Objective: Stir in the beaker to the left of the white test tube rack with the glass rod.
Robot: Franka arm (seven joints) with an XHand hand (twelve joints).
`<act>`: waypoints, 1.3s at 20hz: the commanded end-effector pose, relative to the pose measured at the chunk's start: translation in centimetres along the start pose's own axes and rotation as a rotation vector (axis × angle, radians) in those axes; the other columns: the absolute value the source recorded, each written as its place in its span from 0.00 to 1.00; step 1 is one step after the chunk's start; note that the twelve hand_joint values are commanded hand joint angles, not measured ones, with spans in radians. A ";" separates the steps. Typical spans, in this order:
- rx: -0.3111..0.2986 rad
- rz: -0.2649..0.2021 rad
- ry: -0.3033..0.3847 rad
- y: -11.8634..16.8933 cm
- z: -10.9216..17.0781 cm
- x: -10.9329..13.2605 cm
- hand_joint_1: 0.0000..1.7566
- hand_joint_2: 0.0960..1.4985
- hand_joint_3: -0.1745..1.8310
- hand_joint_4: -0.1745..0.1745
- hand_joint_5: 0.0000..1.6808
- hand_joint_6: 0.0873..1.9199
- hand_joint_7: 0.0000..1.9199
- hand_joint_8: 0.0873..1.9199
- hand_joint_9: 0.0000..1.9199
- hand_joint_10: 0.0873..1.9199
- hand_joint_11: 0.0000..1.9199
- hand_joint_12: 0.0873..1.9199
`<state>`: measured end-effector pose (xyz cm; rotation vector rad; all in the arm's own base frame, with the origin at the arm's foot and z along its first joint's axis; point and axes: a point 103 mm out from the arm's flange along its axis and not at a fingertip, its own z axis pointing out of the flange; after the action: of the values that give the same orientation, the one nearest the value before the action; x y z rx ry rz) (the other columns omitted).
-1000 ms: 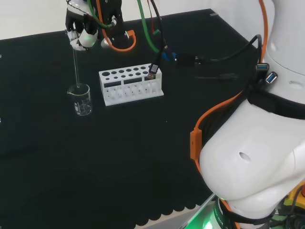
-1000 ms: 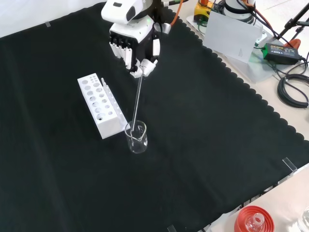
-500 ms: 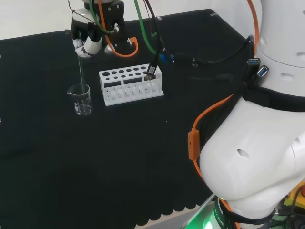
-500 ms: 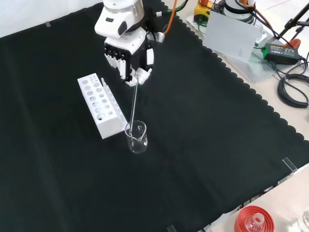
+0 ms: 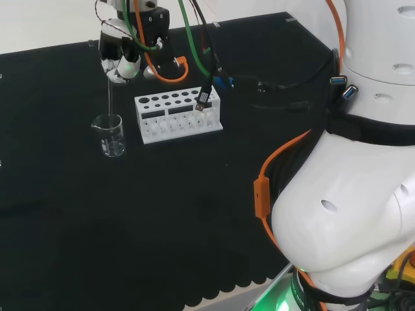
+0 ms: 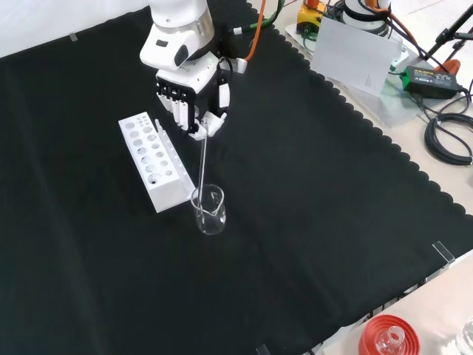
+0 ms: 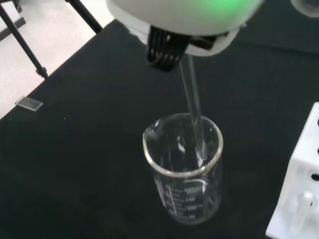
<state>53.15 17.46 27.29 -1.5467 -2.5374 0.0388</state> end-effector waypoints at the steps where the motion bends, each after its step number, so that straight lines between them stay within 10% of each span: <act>1: 0.020 -0.007 -0.011 -1.1 0.3 1.4 0.75 0.35 0.50 0.00 0.71 0.41 0.66 0.40 0.93 0.12 0.87 0.25; 14: 0.045 -0.014 -0.026 0.2 0.7 3.0 0.75 0.35 0.50 0.00 0.71 0.41 0.65 0.40 0.93 0.12 0.87 0.25; 26: 0.043 -0.001 -0.004 2.7 0.7 -1.4 0.75 0.35 0.50 0.00 0.71 0.42 0.65 0.41 0.93 0.12 0.87 0.26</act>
<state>54.90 19.53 26.52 -1.5176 -2.5384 0.0957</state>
